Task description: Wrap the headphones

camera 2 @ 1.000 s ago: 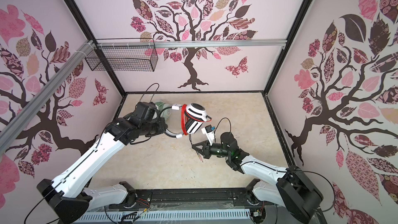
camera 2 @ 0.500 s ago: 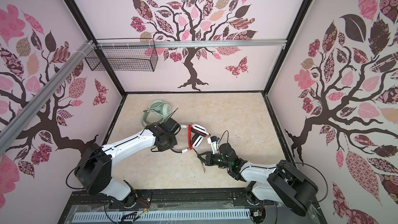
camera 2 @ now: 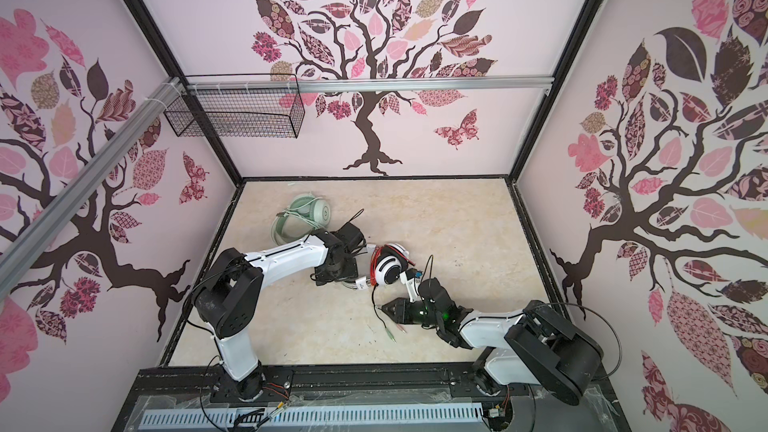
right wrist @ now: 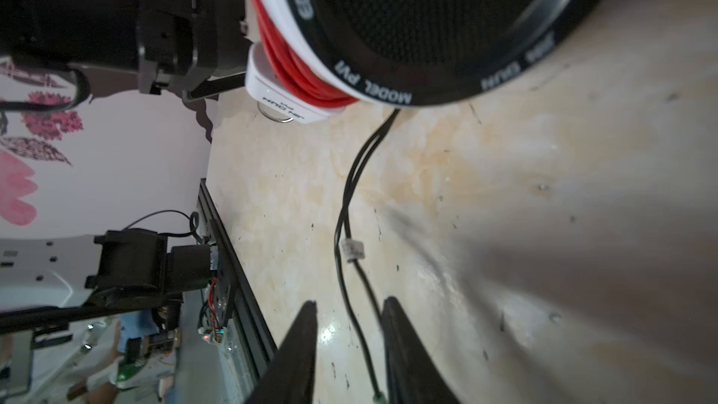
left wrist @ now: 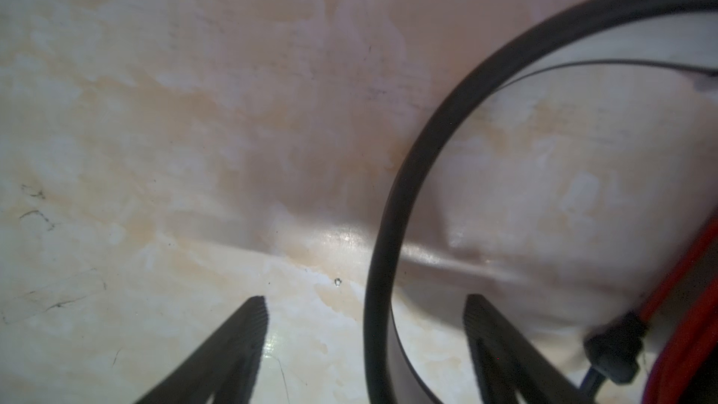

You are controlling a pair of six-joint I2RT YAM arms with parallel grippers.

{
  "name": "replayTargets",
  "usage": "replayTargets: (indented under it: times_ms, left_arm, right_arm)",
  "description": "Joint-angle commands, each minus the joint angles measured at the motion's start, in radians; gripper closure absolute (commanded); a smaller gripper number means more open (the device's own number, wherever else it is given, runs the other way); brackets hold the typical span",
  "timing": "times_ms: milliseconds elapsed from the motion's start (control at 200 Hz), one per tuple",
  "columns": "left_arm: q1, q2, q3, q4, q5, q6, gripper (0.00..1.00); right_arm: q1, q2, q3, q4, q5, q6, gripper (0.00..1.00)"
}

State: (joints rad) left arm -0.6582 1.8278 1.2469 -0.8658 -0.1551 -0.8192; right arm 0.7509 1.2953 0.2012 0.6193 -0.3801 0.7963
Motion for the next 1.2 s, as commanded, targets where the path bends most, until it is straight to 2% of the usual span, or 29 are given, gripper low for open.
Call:
replayTargets:
  times_ms: [0,25,45,60,75,195,275,315,375,420,485,545,575,640,700,755,810,850,875,920,1015,1115,1195]
  left_arm:
    - [0.026,-0.098,-0.014,0.006,-0.034,0.068,0.03]
    - [0.03,-0.121,-0.01,-0.005,-0.047,0.075,0.03]
    - [0.034,-0.141,-0.009,-0.013,-0.06,0.081,0.03]
    - [0.037,-0.16,-0.009,-0.017,-0.07,0.086,0.03]
    - [0.039,-0.179,-0.006,-0.02,-0.079,0.091,0.03]
    - [0.101,-0.371,-0.035,0.025,-0.114,0.167,0.03]
    - [0.19,-0.487,-0.053,0.084,-0.148,0.227,0.03]
    - [0.259,-0.525,-0.049,0.078,-0.194,0.206,0.03]
    - [0.35,-0.556,-0.056,0.053,-0.322,0.126,0.03]
    - [0.413,-0.58,-0.095,0.114,-0.324,0.133,0.03]
    - [0.486,-0.615,-0.196,0.3,-0.236,0.227,0.03]
    - [0.499,-0.656,-0.331,0.547,-0.151,0.414,0.03]
    - [0.498,-0.677,-0.389,0.634,-0.131,0.487,0.03]
    - [0.499,-0.73,-0.502,0.785,-0.159,0.583,0.03]
    - [0.502,-0.777,-0.616,0.942,-0.198,0.66,0.03]
    - [0.508,-0.805,-0.734,1.141,-0.215,0.757,0.03]
    - [0.531,-0.793,-0.833,1.312,-0.193,0.849,0.03]
    - [0.564,-0.767,-0.862,1.371,-0.197,0.812,0.03]
    - [0.59,-0.745,-0.866,1.39,-0.195,0.774,0.03]
    - [0.626,-0.697,-0.867,1.409,-0.156,0.752,0.03]
    - [0.668,-0.572,-0.853,1.451,-0.054,0.745,0.03]
    - [0.747,-0.445,-0.869,1.573,0.047,0.667,0.03]
    - [0.792,-0.387,-0.862,1.625,0.101,0.656,0.03]
  right_arm:
    - [0.004,-0.098,0.047,-0.233,0.138,-0.102,0.44]
    - [0.004,-0.135,0.061,-0.31,0.188,-0.127,0.38]
    - [0.004,-0.166,0.072,-0.367,0.232,-0.144,0.3]
    - [0.004,-0.191,0.08,-0.404,0.264,-0.159,0.09]
    - [0.003,-0.215,0.087,-0.436,0.296,-0.169,0.02]
    - [-0.022,-0.449,0.16,-0.667,0.544,-0.268,0.0]
    - [-0.137,-0.547,0.235,-0.773,0.651,-0.366,0.0]
    - [-0.215,-0.566,0.254,-0.775,0.699,-0.42,0.0]
    - [-0.312,-0.568,0.216,-0.66,0.779,-0.5,0.0]
    - [-0.359,-0.556,0.146,-0.478,0.795,-0.588,0.0]
    - [-0.374,-0.519,0.024,-0.188,0.749,-0.736,0.0]
    - [-0.374,-0.47,-0.058,0.051,0.671,-0.862,0.0]
    - [-0.374,-0.432,-0.092,0.165,0.704,-0.889,0.0]
    - [-0.38,-0.288,-0.14,0.439,0.826,-0.943,0.0]
    - [-0.396,-0.119,-0.137,0.6,0.876,-1.011,0.0]
    - [-0.431,0.038,-0.143,0.788,0.87,-0.995,0.0]
    - [-0.474,0.199,-0.154,0.969,0.842,-0.925,0.0]
    - [-0.499,0.316,-0.157,1.105,0.806,-0.912,0.0]
    - [-0.514,0.353,-0.135,1.112,0.79,-0.904,0.01]
    - [-0.555,0.333,-0.131,1.072,0.726,-0.873,0.0]
    - [-0.605,0.275,-0.097,0.899,0.684,-0.816,0.0]
    - [-0.61,0.262,-0.056,0.813,0.701,-0.805,0.0]
    - [-0.61,0.271,-0.003,0.735,0.752,-0.792,0.0]
